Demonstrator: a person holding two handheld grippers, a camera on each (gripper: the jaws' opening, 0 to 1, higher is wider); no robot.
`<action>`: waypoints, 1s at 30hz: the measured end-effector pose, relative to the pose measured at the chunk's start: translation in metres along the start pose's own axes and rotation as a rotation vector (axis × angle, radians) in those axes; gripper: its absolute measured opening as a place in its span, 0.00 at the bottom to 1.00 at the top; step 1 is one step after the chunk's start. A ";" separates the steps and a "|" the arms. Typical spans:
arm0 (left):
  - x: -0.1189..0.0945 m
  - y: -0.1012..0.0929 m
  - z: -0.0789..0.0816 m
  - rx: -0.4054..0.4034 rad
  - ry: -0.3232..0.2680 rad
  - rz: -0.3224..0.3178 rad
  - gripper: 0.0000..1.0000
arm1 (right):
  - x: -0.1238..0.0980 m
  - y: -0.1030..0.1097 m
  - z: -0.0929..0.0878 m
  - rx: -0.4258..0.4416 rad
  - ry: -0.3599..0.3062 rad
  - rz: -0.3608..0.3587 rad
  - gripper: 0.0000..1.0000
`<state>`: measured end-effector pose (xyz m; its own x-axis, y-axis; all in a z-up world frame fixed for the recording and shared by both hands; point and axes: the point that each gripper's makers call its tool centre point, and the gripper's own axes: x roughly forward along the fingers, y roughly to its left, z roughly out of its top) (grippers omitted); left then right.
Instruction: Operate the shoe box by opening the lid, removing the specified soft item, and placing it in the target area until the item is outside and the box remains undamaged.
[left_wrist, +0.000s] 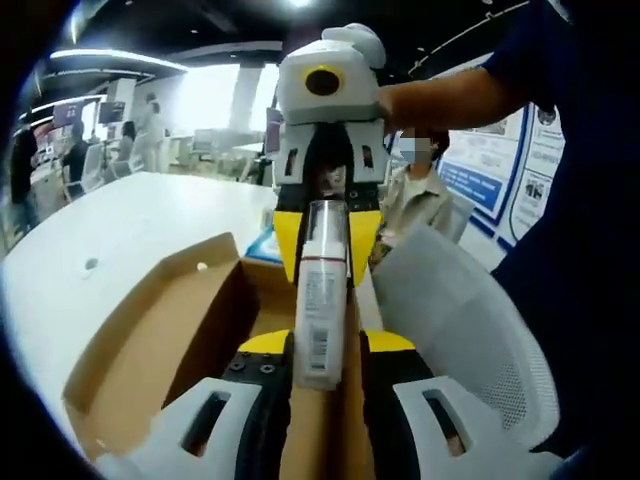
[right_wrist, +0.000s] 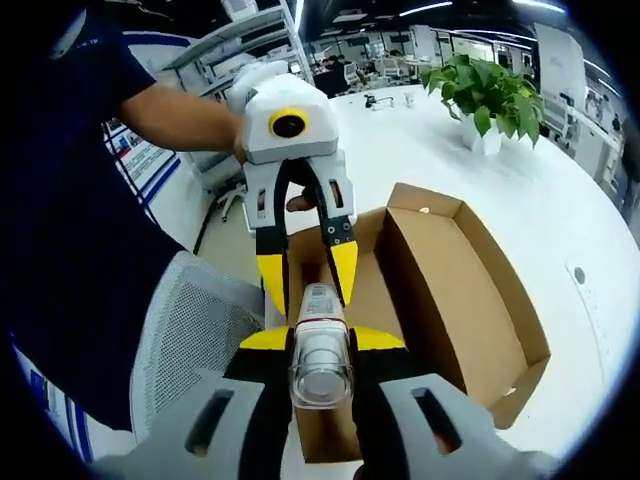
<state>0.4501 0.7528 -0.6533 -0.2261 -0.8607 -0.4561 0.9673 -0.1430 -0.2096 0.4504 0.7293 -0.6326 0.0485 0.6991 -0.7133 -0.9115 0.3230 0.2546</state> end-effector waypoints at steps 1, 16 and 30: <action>-0.001 0.001 -0.001 -0.005 0.000 0.020 0.24 | -0.003 0.000 -0.002 -0.006 0.014 -0.003 0.19; -0.002 -0.021 0.001 -0.026 0.010 0.244 0.24 | -0.073 -0.008 -0.037 -0.125 0.233 -0.074 0.19; 0.044 -0.053 0.037 0.029 0.002 0.291 0.26 | -0.137 -0.020 -0.103 -0.189 0.398 -0.127 0.19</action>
<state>0.3934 0.7047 -0.6306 0.0611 -0.8664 -0.4955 0.9944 0.0958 -0.0448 0.4194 0.5610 -0.6072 0.0378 0.3505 -0.9358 -0.9688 0.2424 0.0517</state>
